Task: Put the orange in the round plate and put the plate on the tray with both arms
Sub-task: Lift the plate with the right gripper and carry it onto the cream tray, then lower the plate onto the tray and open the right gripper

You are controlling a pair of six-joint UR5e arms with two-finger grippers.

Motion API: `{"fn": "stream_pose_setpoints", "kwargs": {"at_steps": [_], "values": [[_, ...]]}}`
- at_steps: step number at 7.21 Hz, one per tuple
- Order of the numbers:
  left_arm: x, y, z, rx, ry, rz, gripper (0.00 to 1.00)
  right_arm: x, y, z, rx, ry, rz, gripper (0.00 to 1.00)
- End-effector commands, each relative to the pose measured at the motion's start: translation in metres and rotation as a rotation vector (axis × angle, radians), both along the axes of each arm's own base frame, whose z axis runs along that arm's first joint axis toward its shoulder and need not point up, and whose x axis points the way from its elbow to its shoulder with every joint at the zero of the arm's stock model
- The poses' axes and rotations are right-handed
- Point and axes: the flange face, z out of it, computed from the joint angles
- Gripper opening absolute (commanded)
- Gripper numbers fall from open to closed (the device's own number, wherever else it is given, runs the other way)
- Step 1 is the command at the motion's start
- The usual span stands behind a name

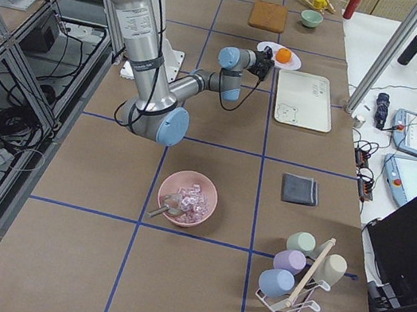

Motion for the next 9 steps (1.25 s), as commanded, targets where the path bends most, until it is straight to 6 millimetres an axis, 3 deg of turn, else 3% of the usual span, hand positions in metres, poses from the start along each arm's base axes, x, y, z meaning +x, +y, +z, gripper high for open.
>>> {"fn": "stream_pose_setpoints", "kwargs": {"at_steps": [1, 3, 5, 6, 8, 9], "values": [[0.000, -0.001, -0.001, 0.002, 0.000, 0.000, 0.99, -0.017, -0.039, 0.017, -0.072, 0.035, 0.083, 0.00], [0.000, -0.001, 0.000, 0.000, 0.000, 0.000, 0.99, -0.035, -0.082, 0.048, -0.141, 0.108, 0.128, 0.00], [0.001, -0.002, 0.000, -0.001, 0.000, 0.000, 0.99, -0.042, -0.128, 0.052, -0.194, 0.185, 0.161, 0.00], [0.001, -0.004, -0.002, 0.002, 0.000, 0.000, 0.99, -0.038, -0.141, 0.050, -0.213, 0.209, 0.136, 0.00], [0.001, -0.005, -0.003, 0.001, -0.001, -0.002, 0.99, -0.042, -0.141, 0.053, -0.227, 0.236, 0.113, 0.00], [0.002, -0.008, -0.002, -0.001, -0.002, -0.001, 0.99, -0.044, -0.139, 0.052, -0.227, 0.235, 0.093, 0.14]]}}
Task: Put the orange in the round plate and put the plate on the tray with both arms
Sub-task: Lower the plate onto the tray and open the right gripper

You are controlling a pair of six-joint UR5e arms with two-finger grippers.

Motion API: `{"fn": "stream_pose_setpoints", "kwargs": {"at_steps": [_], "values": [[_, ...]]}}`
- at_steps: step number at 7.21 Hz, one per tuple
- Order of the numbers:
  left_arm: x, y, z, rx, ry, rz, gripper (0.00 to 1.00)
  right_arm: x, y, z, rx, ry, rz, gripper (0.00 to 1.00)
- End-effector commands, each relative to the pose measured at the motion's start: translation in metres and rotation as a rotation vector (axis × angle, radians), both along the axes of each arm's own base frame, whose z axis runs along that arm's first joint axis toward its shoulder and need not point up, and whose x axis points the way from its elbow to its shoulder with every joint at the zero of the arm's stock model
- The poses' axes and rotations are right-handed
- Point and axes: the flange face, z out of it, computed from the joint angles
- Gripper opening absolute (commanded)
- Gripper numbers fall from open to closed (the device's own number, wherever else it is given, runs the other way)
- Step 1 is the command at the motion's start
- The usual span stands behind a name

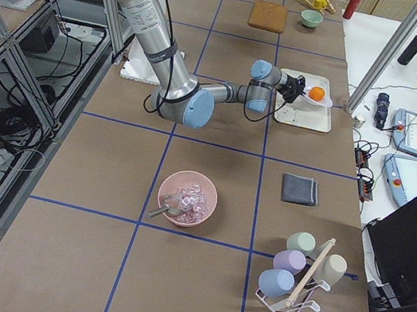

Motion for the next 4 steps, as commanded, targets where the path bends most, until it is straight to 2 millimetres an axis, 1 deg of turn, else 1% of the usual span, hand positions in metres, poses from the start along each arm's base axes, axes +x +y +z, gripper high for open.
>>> {"fn": "stream_pose_setpoints", "kwargs": {"at_steps": [1, 2, 3, 4], "values": [[0.001, -0.003, 0.002, -0.005, -0.001, 0.001, 0.99, -0.002, 0.003, 0.004, -0.010, 0.012, -0.034, 0.99], [0.001, -0.003, 0.002, -0.005, -0.001, 0.001, 0.99, -0.007, 0.005, 0.003, 0.018, 0.147, -0.123, 1.00], [0.001, -0.003, 0.001, -0.005, 0.000, -0.001, 0.99, 0.004, 0.014, -0.002, 0.033, 0.321, -0.220, 1.00], [0.001, -0.003, 0.002, -0.005, -0.001, 0.001, 0.99, 0.025, 0.020, 0.000, 0.044, 0.417, -0.334, 1.00]]}}
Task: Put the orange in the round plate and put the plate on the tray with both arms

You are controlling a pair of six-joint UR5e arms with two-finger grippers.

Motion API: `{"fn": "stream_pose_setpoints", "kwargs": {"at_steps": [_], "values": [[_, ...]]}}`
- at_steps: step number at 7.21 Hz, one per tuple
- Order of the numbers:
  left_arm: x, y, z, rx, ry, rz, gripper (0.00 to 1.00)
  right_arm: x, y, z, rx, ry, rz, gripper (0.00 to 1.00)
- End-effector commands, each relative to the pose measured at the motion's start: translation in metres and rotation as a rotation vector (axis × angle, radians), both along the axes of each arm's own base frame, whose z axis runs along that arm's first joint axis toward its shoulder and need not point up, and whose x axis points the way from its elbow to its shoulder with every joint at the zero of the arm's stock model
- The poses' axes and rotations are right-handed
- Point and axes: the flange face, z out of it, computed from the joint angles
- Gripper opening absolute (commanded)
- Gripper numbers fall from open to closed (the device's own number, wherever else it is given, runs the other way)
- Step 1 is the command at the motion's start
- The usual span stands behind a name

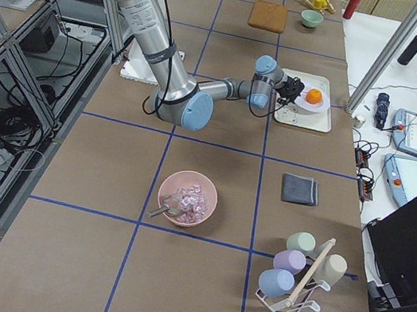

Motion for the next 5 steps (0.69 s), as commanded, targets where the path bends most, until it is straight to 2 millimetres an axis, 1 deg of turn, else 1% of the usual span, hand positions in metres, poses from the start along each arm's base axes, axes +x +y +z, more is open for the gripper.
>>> {"fn": "stream_pose_setpoints", "kwargs": {"at_steps": [1, 2, 3, 4, 5], "values": [[0.000, 0.000, 0.000, 0.000, 0.000, 0.001, 0.99, 0.048, 0.016, 0.010, 0.015, 0.216, -0.230, 1.00], [0.000, 0.000, 0.000, 0.000, 0.000, 0.001, 0.99, 0.085, 0.007, 0.013, 0.007, 0.326, -0.354, 1.00], [0.000, 0.000, 0.000, 0.000, 0.000, 0.001, 0.99, 0.150, 0.003, 0.023, 0.059, 0.422, -0.476, 1.00], [0.000, 0.000, 0.001, -0.002, -0.001, 0.001, 0.99, 0.210, 0.018, 0.043, 0.106, 0.509, -0.556, 1.00], [0.000, 0.001, 0.002, -0.002, -0.001, 0.001, 0.99, 0.272, 0.028, 0.070, 0.131, 0.619, -0.652, 1.00]]}}
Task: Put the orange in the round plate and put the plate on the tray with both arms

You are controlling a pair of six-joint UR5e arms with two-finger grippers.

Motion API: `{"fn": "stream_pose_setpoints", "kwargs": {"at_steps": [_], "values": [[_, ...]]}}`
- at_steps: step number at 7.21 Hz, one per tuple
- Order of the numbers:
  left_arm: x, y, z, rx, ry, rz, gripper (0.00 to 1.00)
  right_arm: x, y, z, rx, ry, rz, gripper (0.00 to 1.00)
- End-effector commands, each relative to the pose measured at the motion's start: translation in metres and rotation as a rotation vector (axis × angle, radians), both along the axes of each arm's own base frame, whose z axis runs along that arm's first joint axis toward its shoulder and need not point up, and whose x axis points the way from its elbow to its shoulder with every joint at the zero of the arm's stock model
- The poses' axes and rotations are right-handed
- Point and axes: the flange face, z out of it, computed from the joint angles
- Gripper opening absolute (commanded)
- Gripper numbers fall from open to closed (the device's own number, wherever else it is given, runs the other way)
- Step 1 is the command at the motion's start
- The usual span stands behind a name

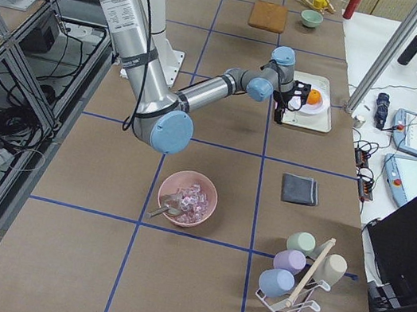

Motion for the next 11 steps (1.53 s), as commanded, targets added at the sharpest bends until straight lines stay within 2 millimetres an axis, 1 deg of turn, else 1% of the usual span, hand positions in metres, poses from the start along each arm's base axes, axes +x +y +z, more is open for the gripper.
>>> {"fn": "stream_pose_setpoints", "kwargs": {"at_steps": [1, 2, 3, 4, 5, 6, 7, 8, 9, 10, 11], "values": [[-0.001, 0.003, 0.004, -0.005, 0.000, 0.001, 0.99, 0.141, 0.021, 0.059, 0.055, 0.194, -0.206, 1.00], [-0.002, 0.005, 0.008, -0.011, -0.002, -0.001, 0.99, 0.221, 0.024, 0.101, 0.058, 0.183, -0.281, 1.00], [-0.003, 0.006, 0.009, -0.006, 0.003, 0.014, 0.99, 0.292, 0.035, 0.147, 0.119, 0.165, -0.372, 1.00], [-0.007, 0.015, 0.024, 0.039, -0.019, 0.114, 0.99, 0.342, 0.054, 0.192, 0.159, 0.188, -0.436, 1.00], [-0.020, 0.026, 0.046, 0.064, -0.035, 0.182, 0.99, 0.380, 0.079, 0.222, 0.170, 0.199, -0.448, 1.00], [-0.044, 0.038, 0.068, 0.081, -0.047, 0.220, 0.99, 0.386, 0.100, 0.244, 0.141, 0.164, -0.446, 1.00], [-0.074, 0.055, 0.091, 0.098, -0.003, 0.271, 0.99, 0.387, 0.106, 0.254, 0.121, 0.167, -0.447, 1.00], [-0.112, 0.070, 0.109, 0.136, 0.034, 0.311, 0.99, 0.391, 0.115, 0.264, 0.097, 0.161, -0.440, 1.00], [-0.143, 0.087, 0.128, 0.139, 0.034, 0.315, 0.99, 0.396, 0.123, 0.288, 0.045, 0.148, -0.430, 1.00], [-0.146, 0.103, 0.145, 0.121, 0.050, 0.328, 0.99, 0.404, 0.126, 0.304, 0.008, 0.137, -0.411, 1.00], [-0.147, 0.116, 0.154, 0.104, 0.101, 0.321, 0.99, 0.408, 0.131, 0.313, -0.009, 0.119, -0.402, 1.00]]}}
